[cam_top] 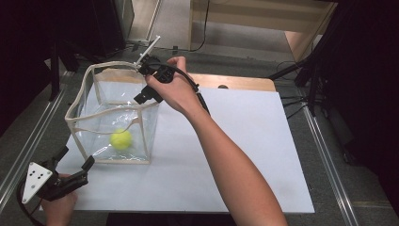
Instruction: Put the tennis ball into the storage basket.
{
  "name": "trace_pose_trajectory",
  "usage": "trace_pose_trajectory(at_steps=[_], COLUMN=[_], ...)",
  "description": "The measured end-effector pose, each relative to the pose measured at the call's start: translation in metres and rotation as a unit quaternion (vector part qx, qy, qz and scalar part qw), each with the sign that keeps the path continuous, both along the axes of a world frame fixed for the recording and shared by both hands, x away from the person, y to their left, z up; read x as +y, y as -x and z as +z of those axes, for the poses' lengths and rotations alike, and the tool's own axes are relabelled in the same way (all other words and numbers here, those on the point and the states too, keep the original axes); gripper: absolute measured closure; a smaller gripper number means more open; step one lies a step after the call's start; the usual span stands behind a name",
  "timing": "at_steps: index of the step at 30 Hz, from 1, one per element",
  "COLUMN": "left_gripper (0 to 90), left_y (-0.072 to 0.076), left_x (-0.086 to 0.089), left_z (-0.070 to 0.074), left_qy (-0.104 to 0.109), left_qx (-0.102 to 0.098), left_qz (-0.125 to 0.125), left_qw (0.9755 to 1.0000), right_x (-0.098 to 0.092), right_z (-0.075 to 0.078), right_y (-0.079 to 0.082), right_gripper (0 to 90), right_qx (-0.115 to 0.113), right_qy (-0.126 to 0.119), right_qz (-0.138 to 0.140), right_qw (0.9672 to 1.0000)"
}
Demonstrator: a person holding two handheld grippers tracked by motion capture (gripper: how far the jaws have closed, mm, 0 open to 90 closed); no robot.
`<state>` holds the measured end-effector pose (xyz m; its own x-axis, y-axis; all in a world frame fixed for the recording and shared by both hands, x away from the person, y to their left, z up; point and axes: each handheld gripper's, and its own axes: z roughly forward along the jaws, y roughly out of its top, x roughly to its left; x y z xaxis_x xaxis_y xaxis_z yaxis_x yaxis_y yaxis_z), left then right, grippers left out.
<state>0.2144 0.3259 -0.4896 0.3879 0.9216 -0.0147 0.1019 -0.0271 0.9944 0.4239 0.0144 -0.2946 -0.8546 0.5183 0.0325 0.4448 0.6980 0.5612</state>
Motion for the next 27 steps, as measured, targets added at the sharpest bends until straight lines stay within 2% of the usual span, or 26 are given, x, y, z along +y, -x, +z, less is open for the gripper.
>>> trace_pose_trajectory(at_steps=[3,6,16,27], left_gripper=[9.8,9.8,9.8,9.8], left_y=[0.0,0.0,0.001,0.0], left_x=[0.0,-0.001,-0.001,-0.001], left_z=[0.0,0.0,0.0,0.0], left_qy=[-0.002,-0.001,-0.004,-0.005], left_qx=[0.0,0.0,0.0,0.0], left_qz=[0.0,0.001,0.001,0.001], left_qw=[1.0,1.0,1.0,1.0], right_x=[-0.005,-0.012,-0.033,-0.053], right_z=[0.003,0.004,-0.001,-0.016], right_y=[0.005,0.01,0.021,0.037], right_gripper=[0.4,0.4,0.4,0.4], right_qx=[-0.005,-0.014,-0.019,-0.024], right_qy=[-0.004,-0.007,-0.01,-0.022], right_qz=[-0.004,-0.007,-0.018,-0.024], right_qw=[1.0,0.9999,0.9996,0.9992])
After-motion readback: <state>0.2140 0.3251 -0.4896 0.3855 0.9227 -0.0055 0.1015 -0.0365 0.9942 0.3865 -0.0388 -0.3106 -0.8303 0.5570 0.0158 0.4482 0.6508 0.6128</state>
